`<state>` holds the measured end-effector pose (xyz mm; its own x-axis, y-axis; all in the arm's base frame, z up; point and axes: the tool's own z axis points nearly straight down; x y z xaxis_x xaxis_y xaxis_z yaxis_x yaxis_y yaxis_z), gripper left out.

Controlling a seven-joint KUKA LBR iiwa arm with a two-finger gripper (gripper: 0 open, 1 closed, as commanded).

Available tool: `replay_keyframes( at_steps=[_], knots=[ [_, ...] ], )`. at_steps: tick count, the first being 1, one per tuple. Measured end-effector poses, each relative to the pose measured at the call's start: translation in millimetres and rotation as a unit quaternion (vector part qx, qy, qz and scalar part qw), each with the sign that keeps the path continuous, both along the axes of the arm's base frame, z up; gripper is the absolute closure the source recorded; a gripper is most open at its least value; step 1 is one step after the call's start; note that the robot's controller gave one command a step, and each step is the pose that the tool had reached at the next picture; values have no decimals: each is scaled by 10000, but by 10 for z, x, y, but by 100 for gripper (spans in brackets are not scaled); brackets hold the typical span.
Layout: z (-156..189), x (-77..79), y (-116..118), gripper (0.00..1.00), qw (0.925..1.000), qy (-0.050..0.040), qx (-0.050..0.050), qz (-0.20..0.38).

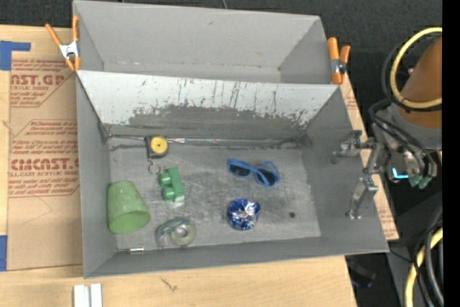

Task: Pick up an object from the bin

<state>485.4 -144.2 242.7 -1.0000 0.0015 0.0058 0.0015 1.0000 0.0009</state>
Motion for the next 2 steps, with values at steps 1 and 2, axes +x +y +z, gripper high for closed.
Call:
replay_keyframes(
  at_steps=[1,2],
  knots=[
    [-976,100,532,0,9995,5,14,-301],
    [-1710,474,1445,0,9945,-59,-6,1041]
  ],
)
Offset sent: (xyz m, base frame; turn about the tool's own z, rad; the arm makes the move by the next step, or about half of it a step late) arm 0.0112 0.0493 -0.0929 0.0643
